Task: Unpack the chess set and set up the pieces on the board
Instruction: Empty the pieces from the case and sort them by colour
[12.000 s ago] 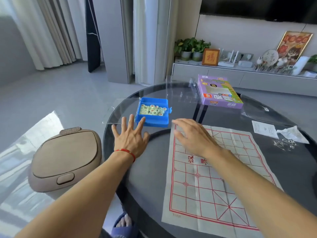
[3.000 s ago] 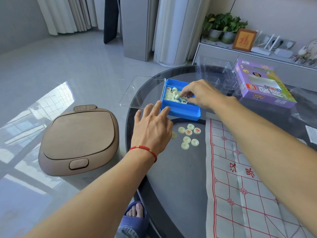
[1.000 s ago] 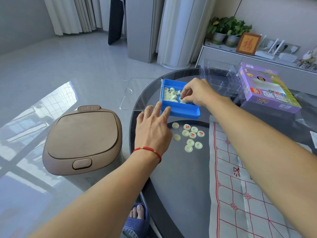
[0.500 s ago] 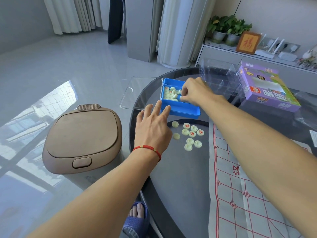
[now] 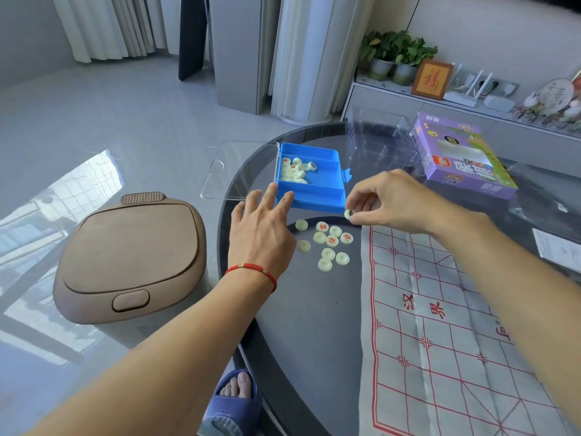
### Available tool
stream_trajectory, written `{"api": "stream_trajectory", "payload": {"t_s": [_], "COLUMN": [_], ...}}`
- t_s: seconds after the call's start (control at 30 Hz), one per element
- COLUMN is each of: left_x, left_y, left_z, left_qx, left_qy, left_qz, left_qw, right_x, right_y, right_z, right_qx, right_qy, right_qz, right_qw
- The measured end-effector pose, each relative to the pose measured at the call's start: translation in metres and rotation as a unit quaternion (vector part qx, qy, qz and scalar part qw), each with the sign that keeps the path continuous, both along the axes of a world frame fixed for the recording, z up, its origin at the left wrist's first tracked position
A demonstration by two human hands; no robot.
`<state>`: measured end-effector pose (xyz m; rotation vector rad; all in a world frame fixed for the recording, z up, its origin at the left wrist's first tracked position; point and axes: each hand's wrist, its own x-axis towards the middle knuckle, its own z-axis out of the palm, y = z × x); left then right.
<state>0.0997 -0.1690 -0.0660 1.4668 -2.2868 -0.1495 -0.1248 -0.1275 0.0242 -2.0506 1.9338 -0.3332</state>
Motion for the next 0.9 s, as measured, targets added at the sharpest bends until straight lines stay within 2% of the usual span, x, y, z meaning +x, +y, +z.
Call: {"api": "stream_trajectory", "payload": {"t_s": [0.27, 0.47, 0.67, 0.9], "left_x": [0.000, -0.001, 0.000, 0.000], "left_y": [0.002, 0.001, 0.000, -0.001], "left_z": [0.001, -0.001, -0.002, -0.002], "left_qx": [-0.003, -0.013, -0.033, -0.018], "left_qy": [0.004, -0.003, 0.010, 0.000], "left_qz": [0.001, -0.002, 0.002, -0.007], "left_qw": [1.000, 1.000, 0.999, 1.000], "right_x": [0.010, 0.027, 0.053, 0.027], "right_y": [0.006, -0.032, -0.102, -0.112], "right_z": [-0.023, -0.004, -0.025, -0.037], "right_qx": [-0.028, -0.170, -0.093, -0.070], "right_qy": [0.028, 0.015, -0.013, -0.018], "right_qz": [0.003, -0.003, -0.059, -0.129], "right_qw": [0.999, 0.985, 0.994, 0.989]}}
